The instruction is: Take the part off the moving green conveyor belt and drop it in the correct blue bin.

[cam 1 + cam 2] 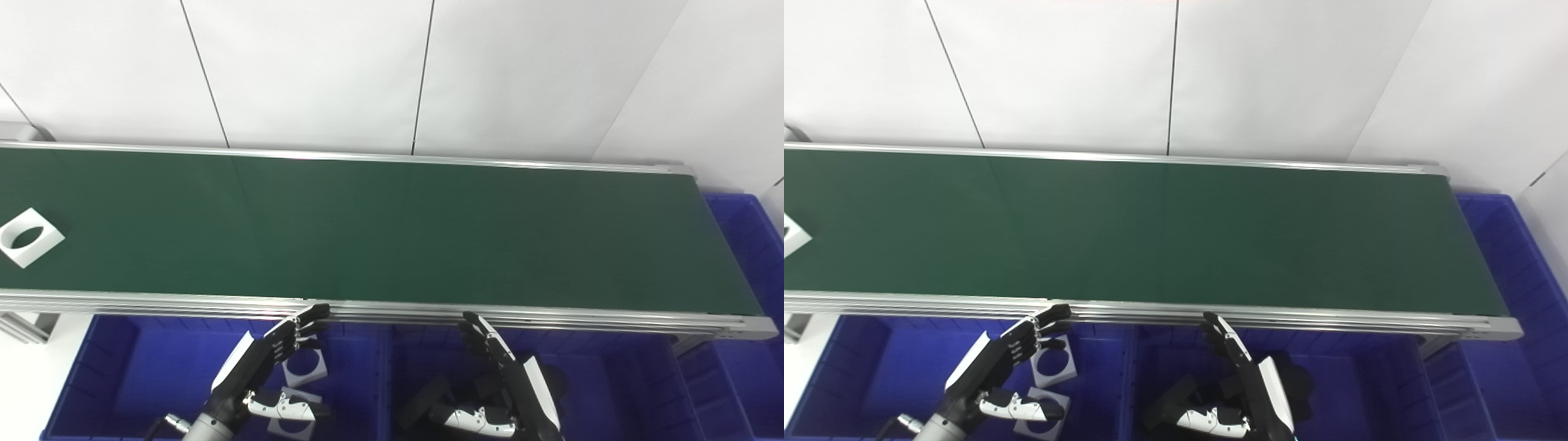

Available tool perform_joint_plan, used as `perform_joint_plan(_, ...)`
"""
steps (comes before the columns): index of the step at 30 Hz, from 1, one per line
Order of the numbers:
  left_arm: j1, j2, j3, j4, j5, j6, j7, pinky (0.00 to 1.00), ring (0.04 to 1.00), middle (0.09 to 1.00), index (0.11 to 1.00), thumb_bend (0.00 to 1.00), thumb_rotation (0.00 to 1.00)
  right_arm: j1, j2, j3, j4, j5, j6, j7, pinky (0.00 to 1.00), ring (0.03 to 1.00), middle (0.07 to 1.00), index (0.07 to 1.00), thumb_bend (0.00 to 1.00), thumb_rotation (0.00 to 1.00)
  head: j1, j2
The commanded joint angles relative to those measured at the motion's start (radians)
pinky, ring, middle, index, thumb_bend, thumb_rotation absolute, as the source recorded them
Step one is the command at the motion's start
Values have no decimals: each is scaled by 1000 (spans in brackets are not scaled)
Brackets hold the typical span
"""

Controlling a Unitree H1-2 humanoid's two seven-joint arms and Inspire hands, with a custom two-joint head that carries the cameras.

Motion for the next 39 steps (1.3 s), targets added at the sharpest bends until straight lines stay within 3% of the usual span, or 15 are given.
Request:
perform_joint_plan(1,-17,2,4,-16,2,-45,8,748,842,891,866,873,186,-3,4,-5,-17,6,-46,-8,797,841,866,914,891,380,0,1)
perform_joint_plan(39,-25,1,1,-8,4,-45,7,755,847,889,871,872,177,-14,0,-5,3,9,-55,-2,809,846,868,922,887,376,3,-3)
